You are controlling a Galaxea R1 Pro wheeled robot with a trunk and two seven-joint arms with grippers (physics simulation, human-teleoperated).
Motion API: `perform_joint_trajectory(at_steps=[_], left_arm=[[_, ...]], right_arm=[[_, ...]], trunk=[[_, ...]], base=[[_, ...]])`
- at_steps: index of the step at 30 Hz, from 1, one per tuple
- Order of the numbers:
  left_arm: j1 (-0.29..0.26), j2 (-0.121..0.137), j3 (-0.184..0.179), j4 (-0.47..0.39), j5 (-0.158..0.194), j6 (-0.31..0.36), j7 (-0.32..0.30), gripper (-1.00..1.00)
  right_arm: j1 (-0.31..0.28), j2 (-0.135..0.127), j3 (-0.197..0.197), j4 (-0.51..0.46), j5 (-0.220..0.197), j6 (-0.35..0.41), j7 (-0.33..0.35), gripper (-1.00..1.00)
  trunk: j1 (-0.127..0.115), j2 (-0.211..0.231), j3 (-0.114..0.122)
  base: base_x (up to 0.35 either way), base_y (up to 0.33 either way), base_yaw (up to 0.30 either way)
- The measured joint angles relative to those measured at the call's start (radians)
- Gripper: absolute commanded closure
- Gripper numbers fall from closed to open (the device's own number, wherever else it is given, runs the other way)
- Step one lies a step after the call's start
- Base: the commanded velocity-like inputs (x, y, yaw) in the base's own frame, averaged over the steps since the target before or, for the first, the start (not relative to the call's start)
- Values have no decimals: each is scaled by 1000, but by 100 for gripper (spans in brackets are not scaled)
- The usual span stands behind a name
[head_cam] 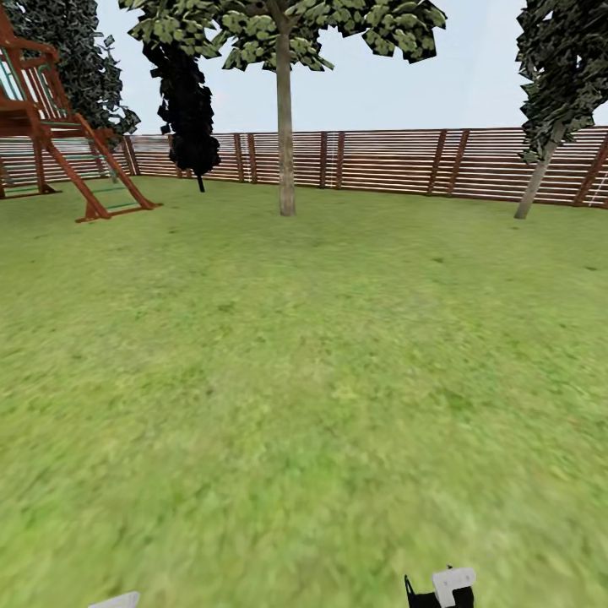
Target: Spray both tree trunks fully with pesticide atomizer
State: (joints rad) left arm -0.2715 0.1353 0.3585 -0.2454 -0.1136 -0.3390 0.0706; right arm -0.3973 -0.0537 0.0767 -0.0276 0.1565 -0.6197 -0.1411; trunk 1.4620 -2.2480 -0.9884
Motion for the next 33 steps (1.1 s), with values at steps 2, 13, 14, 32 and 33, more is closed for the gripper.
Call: perform_joint_trajectory(at_steps=[2,13,14,32,33], left_arm=[[0,0,0,0,0,0,0,100],[0,-5,-2,-1,-1,0,0,100],[0,-5,-2,-1,-1,0,0,100],[2,-4,-3,-2,0,-1,0,100],[2,-5,-3,-2,0,-1,0,100]], right_arm=[[0,0,0,0,0,0,0,-100],[0,6,0,0,0,0,-1,-100],[0,6,0,0,0,0,-1,-100],[0,6,0,0,0,0,0,-100],[0,6,0,0,0,0,0,-100]], trunk=[[0,0,0],[0,0,0],[0,0,0],[0,0,0],[0,0,0]], base=[[340,0,0],[340,0,0],[340,0,0],[340,0,0],[340,0,0]])
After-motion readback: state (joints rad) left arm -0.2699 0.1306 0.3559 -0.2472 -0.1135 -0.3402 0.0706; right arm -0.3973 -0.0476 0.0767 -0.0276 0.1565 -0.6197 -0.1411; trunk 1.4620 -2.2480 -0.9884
